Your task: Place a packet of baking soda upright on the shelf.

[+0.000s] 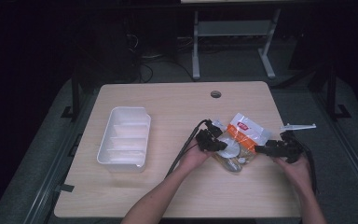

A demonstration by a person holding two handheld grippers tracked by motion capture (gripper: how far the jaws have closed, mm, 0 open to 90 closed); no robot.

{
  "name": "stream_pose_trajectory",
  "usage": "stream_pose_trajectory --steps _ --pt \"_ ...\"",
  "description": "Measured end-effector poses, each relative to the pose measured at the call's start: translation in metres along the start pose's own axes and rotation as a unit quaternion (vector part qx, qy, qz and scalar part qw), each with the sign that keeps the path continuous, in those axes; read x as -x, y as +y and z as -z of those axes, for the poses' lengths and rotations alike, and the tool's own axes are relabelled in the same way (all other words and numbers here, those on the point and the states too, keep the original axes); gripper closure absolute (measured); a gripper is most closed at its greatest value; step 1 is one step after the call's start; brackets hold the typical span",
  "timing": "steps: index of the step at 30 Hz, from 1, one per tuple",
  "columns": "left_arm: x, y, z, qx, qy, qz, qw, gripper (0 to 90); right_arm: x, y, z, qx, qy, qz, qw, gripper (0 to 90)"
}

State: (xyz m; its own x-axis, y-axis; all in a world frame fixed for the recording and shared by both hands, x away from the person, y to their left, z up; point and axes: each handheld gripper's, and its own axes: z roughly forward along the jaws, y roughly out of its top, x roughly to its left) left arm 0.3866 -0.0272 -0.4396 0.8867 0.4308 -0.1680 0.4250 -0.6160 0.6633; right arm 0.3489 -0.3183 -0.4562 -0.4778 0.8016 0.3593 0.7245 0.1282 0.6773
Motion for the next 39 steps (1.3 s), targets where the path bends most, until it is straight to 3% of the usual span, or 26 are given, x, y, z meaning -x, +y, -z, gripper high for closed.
stream_pose_trajectory --steps 4,6,9,10,13,15,17,24,32,39 --pt "0.001 0.0 0.0 0.0 0.004 -0.004 1.0 90.0 -0.002 0.007 -0.005 0.009 -0.001 0.001 1.0 29.0" --pt "0.002 0.0 0.0 -0.002 0.005 -0.005 1.0 90.0 -0.001 0.009 -0.012 -0.01 -0.003 -0.008 0.9999 28.8" --pt "0.002 -0.001 0.0 0.002 0.008 -0.004 1.0 90.0 -0.005 0.012 -0.023 -0.011 -0.001 -0.004 0.9999 42.3" --pt "0.002 -0.001 0.0 0.002 0.008 -0.004 1.0 90.0 -0.005 0.012 -0.023 -0.011 -0.001 -0.004 0.9999 42.3" --pt "0.003 -0.001 0.0 0.002 0.011 -0.004 0.9999 90.0 -0.007 0.016 -0.026 0.002 -0.014 0.0 0.9999 61.2" --pt "0.004 -0.001 0.0 0.002 0.012 -0.005 0.9999 90.0 -0.005 0.015 -0.025 0.004 -0.007 -0.009 0.9999 62.4" --pt "0.004 -0.001 0.0 0.0 0.014 -0.007 0.9999 90.0 -0.001 0.013 -0.024 0.002 0.012 -0.019 0.9997 69.8" --pt "0.005 -0.002 0.0 0.005 0.016 -0.009 0.9998 89.9 -0.007 0.013 -0.024 0.006 0.026 -0.01 0.9996 84.3" --pt "0.01 -0.004 0.007 -0.002 0.031 -0.027 0.9991 85.9 -0.009 0.011 -0.021 0.023 0.033 -0.009 0.9991 88.7" --pt "0.006 -0.018 0.031 0.027 0.016 -0.015 0.9994 80.4 -0.013 0.011 -0.018 0.029 0.03 0.002 0.9991 88.9"
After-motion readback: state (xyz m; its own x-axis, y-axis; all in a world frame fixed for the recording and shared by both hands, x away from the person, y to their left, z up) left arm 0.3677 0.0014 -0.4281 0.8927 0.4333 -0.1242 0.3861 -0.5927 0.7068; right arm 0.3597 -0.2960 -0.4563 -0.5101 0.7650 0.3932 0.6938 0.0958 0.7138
